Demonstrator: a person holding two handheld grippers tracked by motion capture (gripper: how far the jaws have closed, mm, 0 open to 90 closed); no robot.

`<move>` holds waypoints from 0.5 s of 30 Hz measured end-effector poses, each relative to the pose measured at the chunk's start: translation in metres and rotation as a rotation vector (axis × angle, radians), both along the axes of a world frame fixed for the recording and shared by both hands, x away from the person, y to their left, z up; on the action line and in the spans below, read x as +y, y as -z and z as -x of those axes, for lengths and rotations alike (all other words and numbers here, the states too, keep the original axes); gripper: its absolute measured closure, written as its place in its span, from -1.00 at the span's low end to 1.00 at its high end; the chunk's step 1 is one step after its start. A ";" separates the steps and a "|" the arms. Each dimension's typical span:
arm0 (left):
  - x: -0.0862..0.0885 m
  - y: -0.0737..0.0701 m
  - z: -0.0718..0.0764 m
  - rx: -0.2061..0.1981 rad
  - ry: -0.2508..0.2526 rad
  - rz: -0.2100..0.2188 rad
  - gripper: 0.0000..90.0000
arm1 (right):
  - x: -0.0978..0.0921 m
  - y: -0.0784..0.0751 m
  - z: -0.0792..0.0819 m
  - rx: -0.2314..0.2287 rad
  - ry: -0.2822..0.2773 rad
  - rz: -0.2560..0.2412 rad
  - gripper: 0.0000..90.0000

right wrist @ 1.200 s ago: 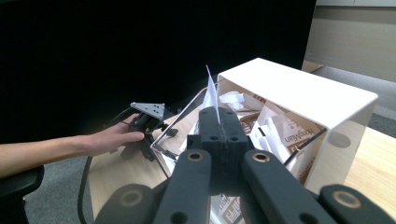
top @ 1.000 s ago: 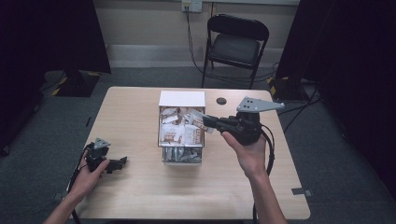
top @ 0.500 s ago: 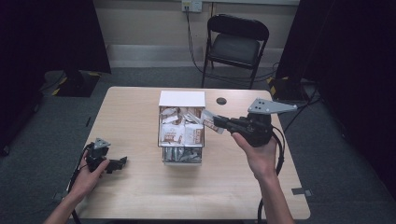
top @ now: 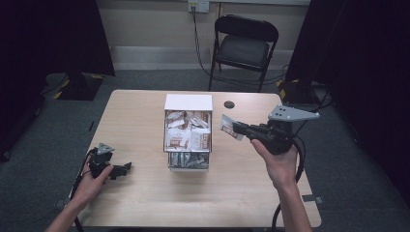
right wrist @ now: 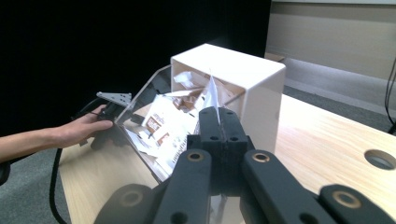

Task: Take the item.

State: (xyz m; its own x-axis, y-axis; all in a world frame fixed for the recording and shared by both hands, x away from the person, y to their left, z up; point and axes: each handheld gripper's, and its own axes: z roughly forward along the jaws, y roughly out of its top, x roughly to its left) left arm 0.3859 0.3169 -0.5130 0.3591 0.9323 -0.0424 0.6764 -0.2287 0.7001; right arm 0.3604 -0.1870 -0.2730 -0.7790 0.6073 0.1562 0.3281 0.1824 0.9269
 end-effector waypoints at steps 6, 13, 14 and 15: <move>0.000 0.000 0.000 0.000 0.000 0.000 -1.00 | -0.007 0.008 -0.002 0.016 0.025 0.021 1.00; 0.000 0.000 0.000 0.000 0.001 -0.004 -1.00 | -0.013 0.032 -0.012 0.070 0.055 0.050 1.00; 0.000 0.000 0.000 0.001 0.001 -0.004 -1.00 | -0.014 0.035 -0.013 0.074 0.059 0.056 1.00; 0.000 0.000 0.000 0.000 0.001 -0.004 -1.00 | -0.014 0.038 -0.015 0.080 0.061 0.061 1.00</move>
